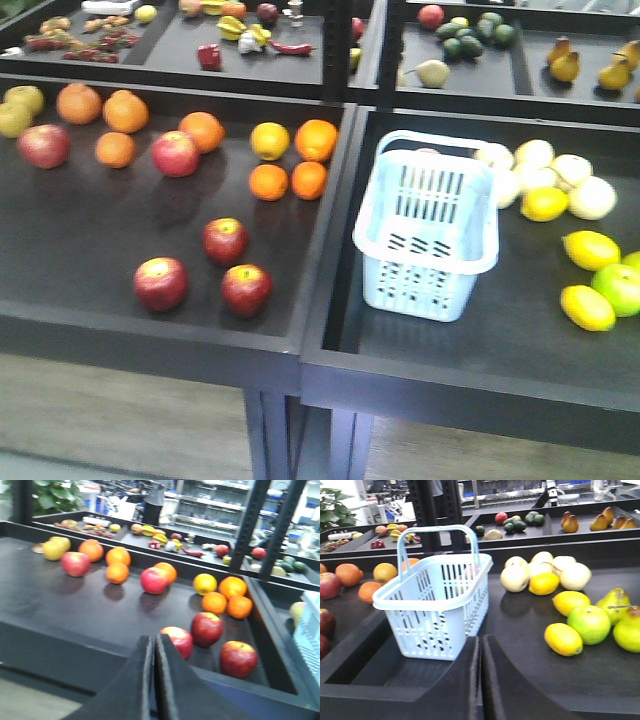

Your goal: Pick three apples into basket with both arms

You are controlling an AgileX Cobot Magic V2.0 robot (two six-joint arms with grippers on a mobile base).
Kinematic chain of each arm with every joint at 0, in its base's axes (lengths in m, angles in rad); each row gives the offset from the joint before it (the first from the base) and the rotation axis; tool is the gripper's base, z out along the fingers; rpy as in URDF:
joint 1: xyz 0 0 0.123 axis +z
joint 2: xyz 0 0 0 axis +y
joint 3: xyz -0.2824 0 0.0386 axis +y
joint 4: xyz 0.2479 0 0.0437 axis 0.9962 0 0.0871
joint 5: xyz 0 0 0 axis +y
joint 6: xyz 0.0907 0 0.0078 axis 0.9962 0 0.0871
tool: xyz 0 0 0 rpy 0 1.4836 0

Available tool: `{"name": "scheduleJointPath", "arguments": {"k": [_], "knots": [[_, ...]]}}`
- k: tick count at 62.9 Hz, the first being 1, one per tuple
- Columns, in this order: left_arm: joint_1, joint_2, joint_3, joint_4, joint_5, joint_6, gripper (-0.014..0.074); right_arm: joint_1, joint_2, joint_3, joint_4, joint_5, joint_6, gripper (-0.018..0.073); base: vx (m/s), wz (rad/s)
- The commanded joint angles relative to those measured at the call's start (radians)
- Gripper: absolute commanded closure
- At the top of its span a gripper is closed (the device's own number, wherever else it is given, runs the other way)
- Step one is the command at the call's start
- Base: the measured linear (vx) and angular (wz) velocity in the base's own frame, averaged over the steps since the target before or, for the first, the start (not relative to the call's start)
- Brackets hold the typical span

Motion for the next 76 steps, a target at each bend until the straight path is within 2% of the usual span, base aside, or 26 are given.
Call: {"name": "scheduleJointPath", "arguments": {"k": [1, 42, 76], "knots": [[-0.006, -0.013, -0.025, -0.005, -0.081, 0.001, 0.0603, 0.001, -0.012, 0.012, -0.01, -0.075, -0.006, 0.0564, 0.05, -0.26], [-0.006, -0.013, -0.025, -0.005, -0.081, 0.002, 0.0603, 0.001, -0.012, 0.012, -0.01, -0.075, -0.006, 0.0564, 0.06, -0.25], [-0.006, -0.013, -0.025, -0.005, -0.081, 0.002, 0.0603, 0.001, -0.012, 0.012, -0.01, -0.075, -0.006, 0.0564, 0.09, -0.07]]}}
